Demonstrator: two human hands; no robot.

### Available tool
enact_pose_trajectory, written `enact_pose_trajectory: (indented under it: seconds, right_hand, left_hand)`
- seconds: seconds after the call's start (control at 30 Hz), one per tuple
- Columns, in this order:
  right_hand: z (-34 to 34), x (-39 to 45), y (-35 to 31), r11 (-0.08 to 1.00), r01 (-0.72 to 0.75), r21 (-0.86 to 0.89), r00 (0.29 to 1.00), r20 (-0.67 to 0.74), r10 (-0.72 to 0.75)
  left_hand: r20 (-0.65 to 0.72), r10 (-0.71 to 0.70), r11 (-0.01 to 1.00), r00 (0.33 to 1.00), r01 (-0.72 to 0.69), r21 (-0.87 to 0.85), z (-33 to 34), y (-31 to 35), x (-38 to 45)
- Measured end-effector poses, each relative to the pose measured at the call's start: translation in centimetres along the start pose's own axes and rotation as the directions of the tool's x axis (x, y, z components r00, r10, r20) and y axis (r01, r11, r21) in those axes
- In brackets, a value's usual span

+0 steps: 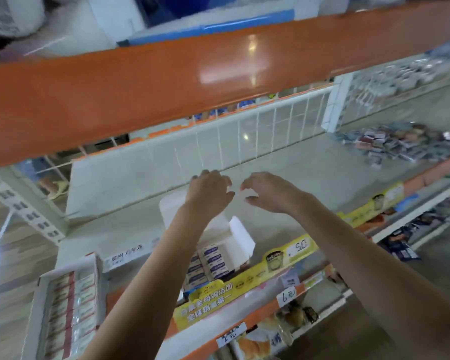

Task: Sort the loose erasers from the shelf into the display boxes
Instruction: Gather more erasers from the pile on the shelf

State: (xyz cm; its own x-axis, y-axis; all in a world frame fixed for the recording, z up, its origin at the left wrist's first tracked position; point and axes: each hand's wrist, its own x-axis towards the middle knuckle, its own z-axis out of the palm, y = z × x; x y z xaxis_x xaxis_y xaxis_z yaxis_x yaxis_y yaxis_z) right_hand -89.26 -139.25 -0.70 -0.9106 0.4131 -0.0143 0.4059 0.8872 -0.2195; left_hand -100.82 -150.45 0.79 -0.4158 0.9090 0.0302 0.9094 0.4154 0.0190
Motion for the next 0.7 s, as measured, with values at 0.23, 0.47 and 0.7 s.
enact_pose_trajectory:
  seconds: [0.23, 0.47, 0.7]
  right_hand:
    - [-2.9, -1.8, 9.1, 0.959, -0.258, -0.115, 0.966, 0.000, 0.259]
    - [-4.3, -6.2, 22.4, 0.896, -0.424, -0.132, 0.900, 0.051, 0.433]
    - [-6.3, -10.2, 35.3, 0.870, -0.481, -0.107, 0.869, 0.074, 0.489]
  left_hand:
    - [0.055, 0.173, 0.982, 0.983, -0.176, 0.063, 0.0, 8.4, 6.7]
    - [0.067, 0.278, 0.959, 0.958, -0.282, 0.044, 1.0, 20.6, 14.0]
    - [0.099, 0.319, 0.947, 0.943, -0.320, -0.004, 4.0, 32.6, 20.8]
